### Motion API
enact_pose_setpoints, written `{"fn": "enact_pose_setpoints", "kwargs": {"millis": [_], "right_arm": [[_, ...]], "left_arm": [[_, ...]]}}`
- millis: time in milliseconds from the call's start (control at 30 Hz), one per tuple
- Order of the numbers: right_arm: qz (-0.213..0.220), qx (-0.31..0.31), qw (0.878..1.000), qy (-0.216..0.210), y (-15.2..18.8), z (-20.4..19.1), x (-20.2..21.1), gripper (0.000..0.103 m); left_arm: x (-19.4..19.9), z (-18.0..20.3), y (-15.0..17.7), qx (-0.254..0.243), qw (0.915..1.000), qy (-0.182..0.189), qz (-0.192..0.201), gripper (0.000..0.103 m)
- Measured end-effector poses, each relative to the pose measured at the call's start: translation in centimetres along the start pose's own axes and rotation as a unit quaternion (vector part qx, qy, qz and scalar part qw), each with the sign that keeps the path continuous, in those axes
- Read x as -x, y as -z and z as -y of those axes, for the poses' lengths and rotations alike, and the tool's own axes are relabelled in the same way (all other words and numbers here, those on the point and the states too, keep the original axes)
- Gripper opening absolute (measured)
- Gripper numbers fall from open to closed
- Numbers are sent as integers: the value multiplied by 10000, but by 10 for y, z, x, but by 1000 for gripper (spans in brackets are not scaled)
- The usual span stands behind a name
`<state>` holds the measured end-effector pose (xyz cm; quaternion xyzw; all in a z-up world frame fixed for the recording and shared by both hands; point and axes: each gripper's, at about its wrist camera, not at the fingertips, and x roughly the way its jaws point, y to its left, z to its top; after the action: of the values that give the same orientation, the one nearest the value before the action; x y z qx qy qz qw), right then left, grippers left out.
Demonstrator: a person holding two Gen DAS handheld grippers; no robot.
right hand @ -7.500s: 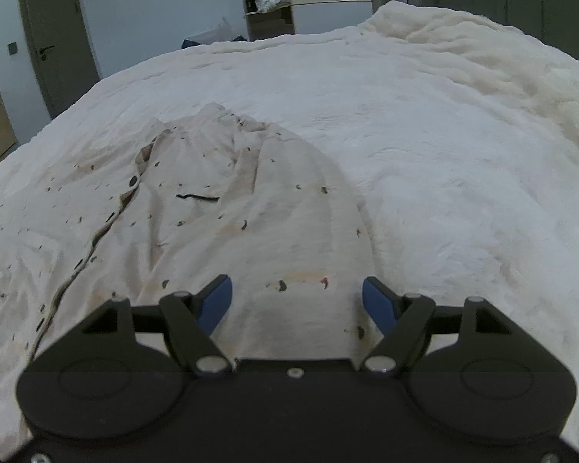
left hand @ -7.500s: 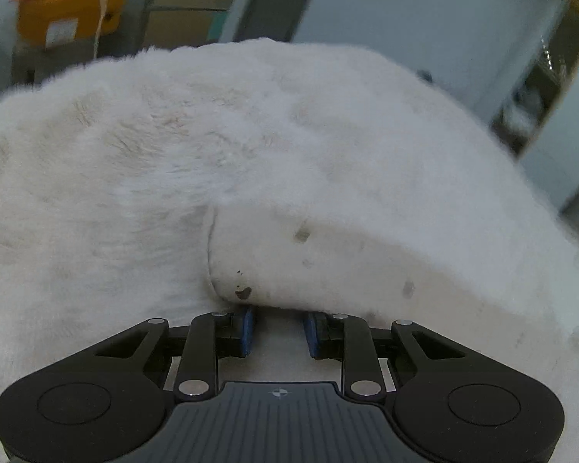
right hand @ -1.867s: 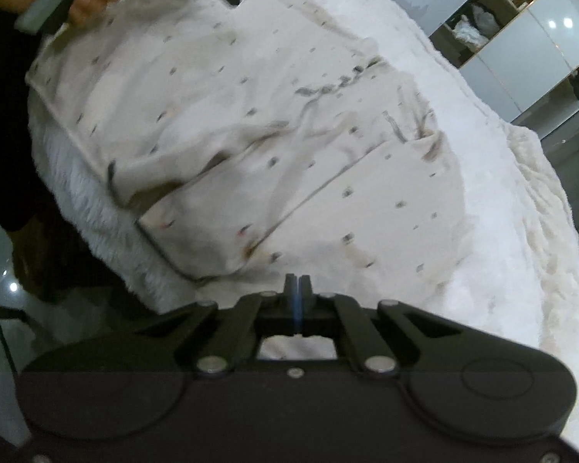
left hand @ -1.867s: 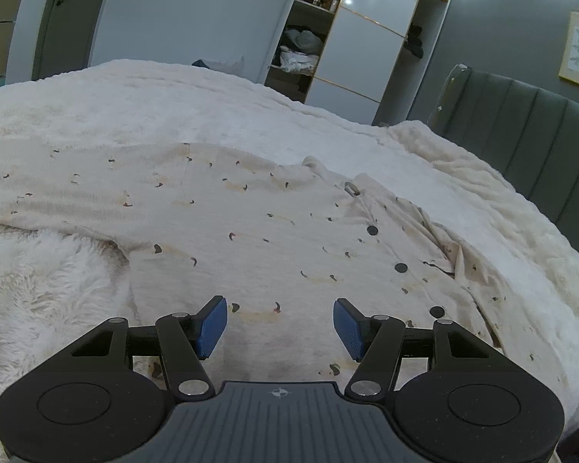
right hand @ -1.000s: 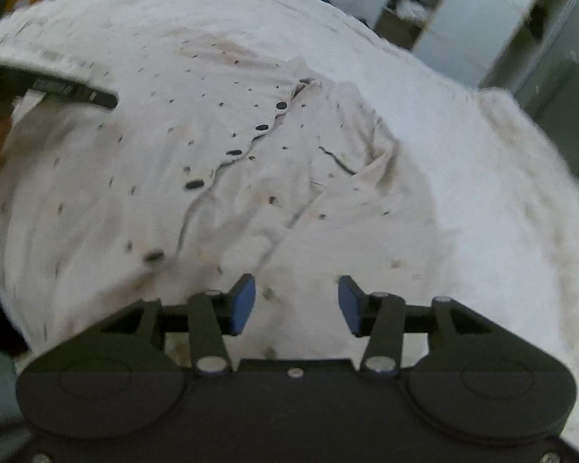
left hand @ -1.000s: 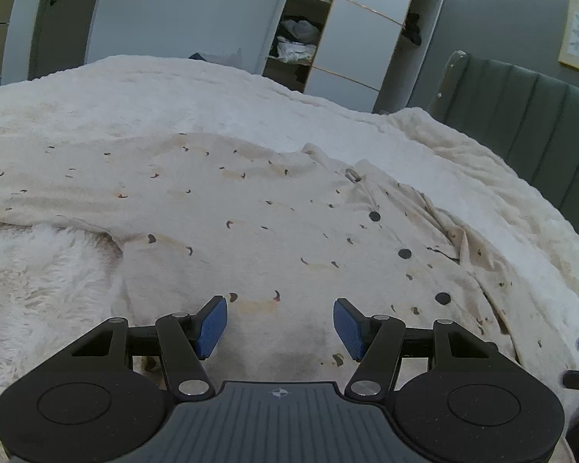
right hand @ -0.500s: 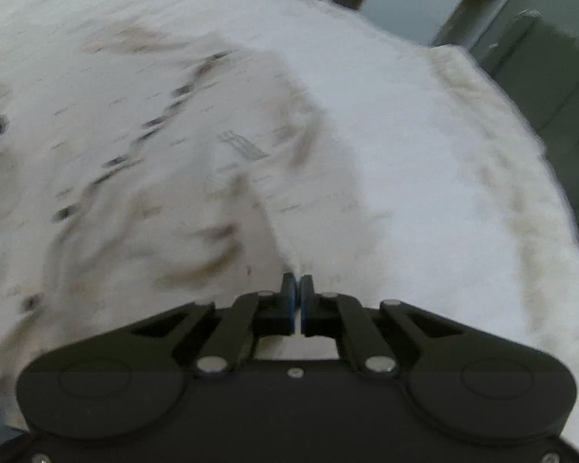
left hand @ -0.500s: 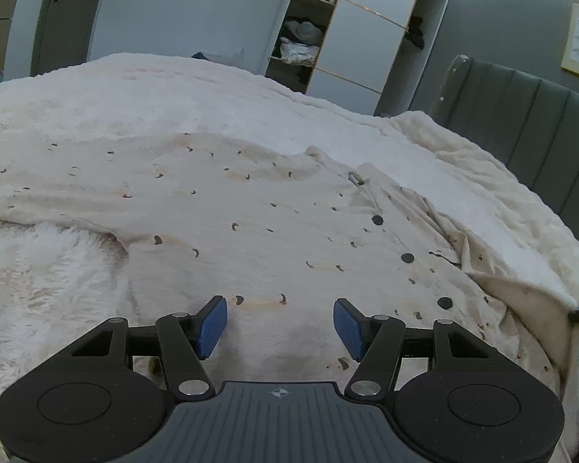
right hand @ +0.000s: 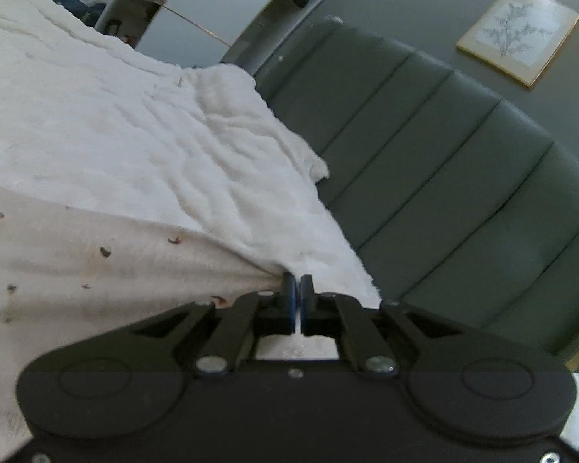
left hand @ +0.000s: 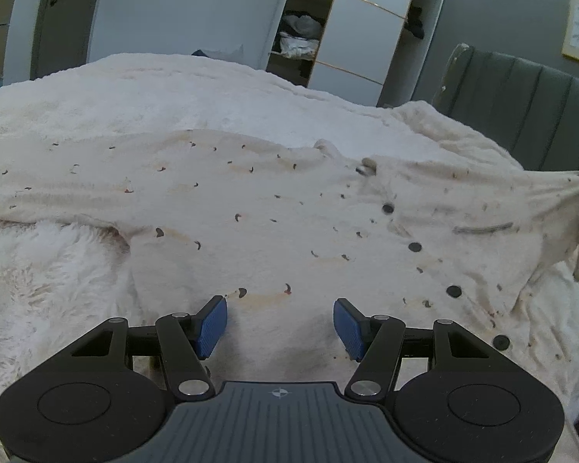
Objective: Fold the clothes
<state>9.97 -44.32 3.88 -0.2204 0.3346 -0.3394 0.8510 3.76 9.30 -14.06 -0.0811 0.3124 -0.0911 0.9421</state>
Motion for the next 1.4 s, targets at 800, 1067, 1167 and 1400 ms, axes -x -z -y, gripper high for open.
{"fn": "enact_pose_setpoints", "kwargs": {"millis": [800, 1067, 1167, 1400], "right_arm": [[-1990, -2607, 7985, -5049, 238, -76, 93, 38], [-1941, -3342, 7235, -5720, 258, -71, 85, 3], [-1711, -3295, 7386, -5627, 257, -60, 95, 1], [-1290, -3396, 8072, -4652, 266, 12, 131, 1]], "left_arm": [[-9, 10, 2, -224, 9997, 34, -47, 58], [-9, 7, 0, -264, 9996, 23, -112, 58], [-7, 7, 0, -255, 9996, 26, -123, 58], [-8, 12, -1, -301, 9994, -49, -143, 58]]}}
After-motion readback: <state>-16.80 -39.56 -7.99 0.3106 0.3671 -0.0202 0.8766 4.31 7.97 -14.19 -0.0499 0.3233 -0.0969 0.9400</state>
